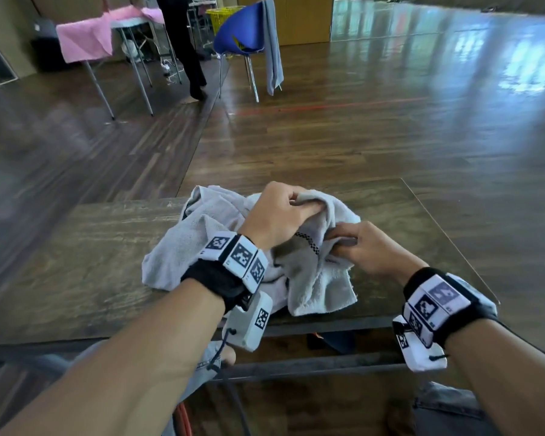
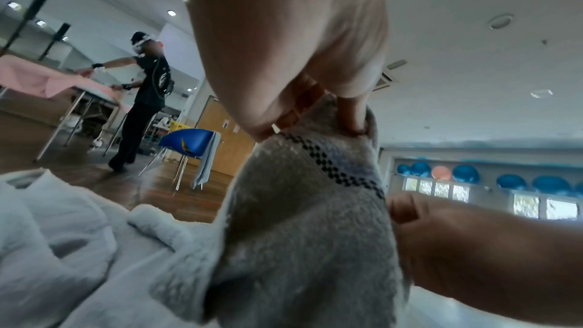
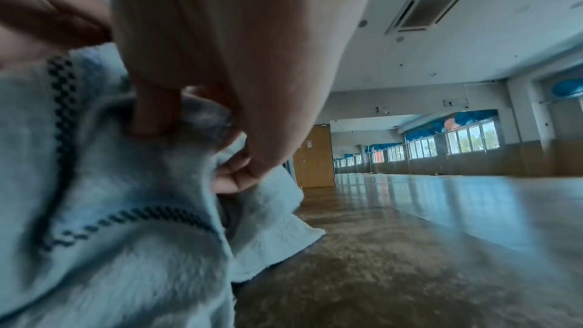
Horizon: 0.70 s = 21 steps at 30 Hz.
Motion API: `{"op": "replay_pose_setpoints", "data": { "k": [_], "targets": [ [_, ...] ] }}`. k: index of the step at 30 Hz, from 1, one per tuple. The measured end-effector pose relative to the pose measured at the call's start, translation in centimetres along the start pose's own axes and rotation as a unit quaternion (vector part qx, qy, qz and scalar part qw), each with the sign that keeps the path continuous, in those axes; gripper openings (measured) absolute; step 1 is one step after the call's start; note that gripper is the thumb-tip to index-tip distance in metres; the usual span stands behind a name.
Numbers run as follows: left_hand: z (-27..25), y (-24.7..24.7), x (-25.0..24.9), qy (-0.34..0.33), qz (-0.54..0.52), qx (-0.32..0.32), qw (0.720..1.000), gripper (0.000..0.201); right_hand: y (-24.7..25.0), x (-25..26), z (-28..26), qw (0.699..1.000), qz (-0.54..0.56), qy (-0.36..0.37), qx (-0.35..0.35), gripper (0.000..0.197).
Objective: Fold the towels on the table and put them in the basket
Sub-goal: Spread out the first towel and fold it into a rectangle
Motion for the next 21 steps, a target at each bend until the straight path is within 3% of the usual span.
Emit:
{"op": "replay_pose_setpoints", "data": {
  "k": [4, 7, 9, 11, 12, 14, 15, 18, 19, 21],
  "targets": [
    [0.0, 0.1, 0.2, -0.004, -0.035, 0.014, 0.999, 0.018, 3.1, 1.6, -0.1, 0.991, -0.015, 0.026, -0.132, 0.013],
    [0.0, -0.7, 0.8, 0.015, -0.037, 0.107, 0.993, 0.020, 5.1, 4.5, -0.9, 0.973, 0.036, 0.113, -0.197, 0.025],
    [0.0, -1.4, 0.4, 0.017, -0.055, 0.154, 0.986, 0.018, 5.3, 6.3, -1.1, 0.973, 0.039, 0.146, -0.176, 0.031],
    [0.4, -1.3, -0.1, 0.015, -0.063, 0.151, 0.986, 0.016, 5.3, 7.3, -1.3, 0.972, 0.018, 0.162, -0.168, 0.033],
    [0.5, -1.0, -0.3, 0.013, -0.060, 0.138, 0.989, 0.013, 5.4, 7.3, -1.4, 0.973, 0.010, 0.157, -0.168, 0.035],
    [0.6, -0.2, -0.2, 0.008, -0.057, 0.104, 0.993, 0.026, 5.6, 6.1, -1.2, 0.980, 0.006, 0.119, -0.160, 0.039],
    [0.6, 0.1, 0.0, 0.016, -0.069, 0.089, 0.993, 0.032, 5.6, 5.1, -1.0, 0.986, 0.007, 0.091, -0.138, 0.038],
    [0.1, 0.0, 0.4, 0.052, -0.137, 0.066, 0.987, 0.023, 4.1, 3.0, -0.7, 1.000, 0.003, 0.017, -0.015, 0.021],
    [0.1, -0.2, 0.5, 0.057, -0.138, 0.065, 0.987, 0.021, 3.9, 2.9, -0.7, 1.000, -0.011, 0.019, 0.003, 0.016],
    [0.9, -0.2, 0.3, 0.044, -0.107, 0.065, 0.991, 0.023, 4.8, 3.7, 0.0, 0.997, -0.058, 0.049, -0.026, 0.017]
  ]
}}
Point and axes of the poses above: each hand's wrist, its own z-axis towards the middle knuckle, its own y-axis out of the back of the hand, x = y × z, the point moved 8 cm from there along z, towards the middle knuckle, and after that the axes turned 10 degrees about -y, right-handed, at the moved point
